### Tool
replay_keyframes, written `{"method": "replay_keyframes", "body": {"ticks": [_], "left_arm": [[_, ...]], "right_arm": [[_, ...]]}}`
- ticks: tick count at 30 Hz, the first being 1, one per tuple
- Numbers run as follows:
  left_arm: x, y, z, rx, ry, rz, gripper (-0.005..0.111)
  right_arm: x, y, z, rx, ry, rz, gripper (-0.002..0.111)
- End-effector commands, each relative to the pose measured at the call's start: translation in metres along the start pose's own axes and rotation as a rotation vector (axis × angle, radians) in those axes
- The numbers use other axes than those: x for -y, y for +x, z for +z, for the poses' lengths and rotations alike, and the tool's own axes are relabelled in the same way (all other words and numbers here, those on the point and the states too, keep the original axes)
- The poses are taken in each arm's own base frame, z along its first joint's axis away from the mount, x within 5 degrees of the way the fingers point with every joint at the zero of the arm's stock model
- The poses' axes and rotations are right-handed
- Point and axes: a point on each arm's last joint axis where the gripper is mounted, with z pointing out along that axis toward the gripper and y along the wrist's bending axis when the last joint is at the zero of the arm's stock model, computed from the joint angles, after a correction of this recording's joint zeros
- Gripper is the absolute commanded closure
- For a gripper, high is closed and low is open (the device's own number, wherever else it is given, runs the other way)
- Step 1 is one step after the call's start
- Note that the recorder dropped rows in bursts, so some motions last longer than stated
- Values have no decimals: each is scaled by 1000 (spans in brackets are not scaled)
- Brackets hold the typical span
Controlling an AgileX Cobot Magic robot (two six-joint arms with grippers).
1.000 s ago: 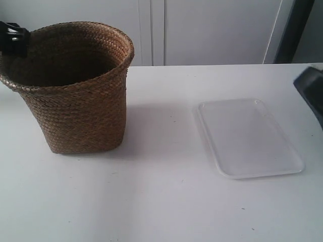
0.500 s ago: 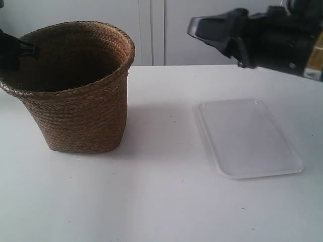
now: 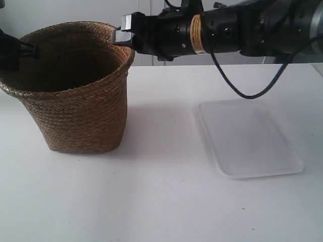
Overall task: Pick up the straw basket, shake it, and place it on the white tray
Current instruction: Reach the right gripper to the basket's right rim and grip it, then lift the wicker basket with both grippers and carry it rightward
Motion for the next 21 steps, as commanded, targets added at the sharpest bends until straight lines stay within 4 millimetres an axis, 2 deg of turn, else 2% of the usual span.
{"method": "replay_keyframes", "body": {"ticks": [1, 4, 9, 13, 15, 19, 21], "left_arm": [[-2, 2, -3, -31, -11, 29, 106], [-1, 3, -3, -32, 0, 21, 106], [7, 4, -3, -43, 82, 1, 106], [14, 7, -2, -44, 162, 34, 106], [15, 8, 1, -32, 173, 34, 106], [31, 21, 7, 6, 289, -18, 106], [48, 31, 6, 59, 361, 33, 106]], "right_arm": [[21, -1, 10, 40, 139, 10, 45], [32, 3, 18, 36, 177, 19, 45], [32, 1, 36, 17, 88, 46, 46], [35, 5, 51, 3, 94, 31, 48], [33, 16, 61, -44, 75, 4, 61], [29, 39, 74, -200, -30, -143, 108], [25, 45, 73, -238, -92, -153, 108]]}}
